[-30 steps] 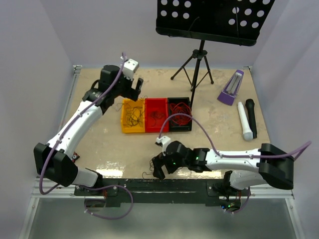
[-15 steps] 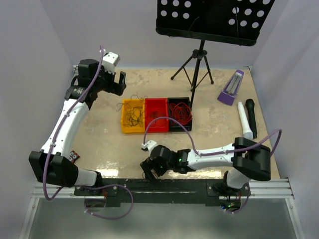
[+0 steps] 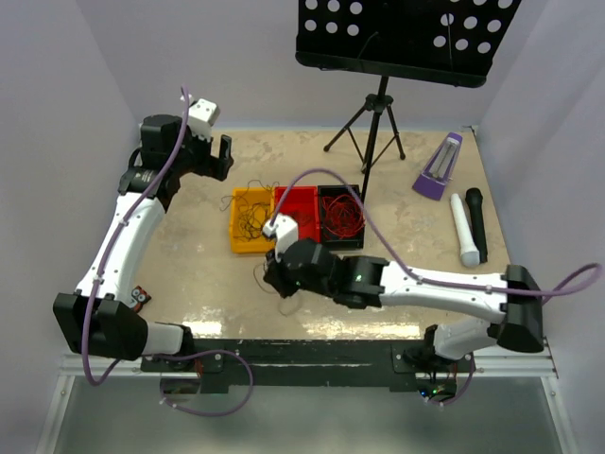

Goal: Untangle the cables
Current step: Pick up the cable at the center of the board, then place the cable in the bin.

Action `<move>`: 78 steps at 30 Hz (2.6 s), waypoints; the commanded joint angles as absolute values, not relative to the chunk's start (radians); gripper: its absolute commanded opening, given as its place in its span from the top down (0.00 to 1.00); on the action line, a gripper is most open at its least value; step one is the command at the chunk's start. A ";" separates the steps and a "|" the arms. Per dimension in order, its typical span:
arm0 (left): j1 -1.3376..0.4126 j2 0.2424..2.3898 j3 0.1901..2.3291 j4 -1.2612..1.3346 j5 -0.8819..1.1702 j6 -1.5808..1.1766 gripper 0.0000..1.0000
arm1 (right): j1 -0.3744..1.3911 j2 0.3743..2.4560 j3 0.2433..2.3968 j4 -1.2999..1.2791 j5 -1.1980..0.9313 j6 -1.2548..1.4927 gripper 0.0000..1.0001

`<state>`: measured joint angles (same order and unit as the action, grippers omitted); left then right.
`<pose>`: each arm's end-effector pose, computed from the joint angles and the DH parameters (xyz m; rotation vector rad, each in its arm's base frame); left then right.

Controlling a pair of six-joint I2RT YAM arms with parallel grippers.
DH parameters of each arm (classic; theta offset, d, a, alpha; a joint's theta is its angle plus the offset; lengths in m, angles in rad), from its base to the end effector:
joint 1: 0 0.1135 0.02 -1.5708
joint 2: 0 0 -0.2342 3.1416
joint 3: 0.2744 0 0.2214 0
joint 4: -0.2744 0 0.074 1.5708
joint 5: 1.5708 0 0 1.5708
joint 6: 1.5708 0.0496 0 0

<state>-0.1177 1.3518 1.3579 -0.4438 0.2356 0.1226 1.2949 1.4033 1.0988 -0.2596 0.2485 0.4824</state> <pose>0.2892 -0.0459 0.3516 0.3887 1.9651 -0.2333 0.0949 0.2905 0.2725 -0.7348 2.0933 0.7718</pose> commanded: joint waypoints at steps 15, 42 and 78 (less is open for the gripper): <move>-0.095 1.224 1.270 -0.365 0.256 0.094 0.07 | 0.907 1.503 1.621 -0.272 0.150 0.137 1.00; -0.077 1.183 1.218 -0.325 0.224 0.117 0.00 | 0.773 1.606 1.499 -0.083 0.087 0.175 1.00; -0.069 1.164 1.193 -0.314 0.218 0.130 0.00 | 0.762 1.876 1.333 0.017 0.149 0.385 1.00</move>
<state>-0.0784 1.1946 1.1965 -0.3527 0.2230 0.1169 0.7654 1.8717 1.3190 -0.0223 0.0845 0.3153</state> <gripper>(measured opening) 0.997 0.022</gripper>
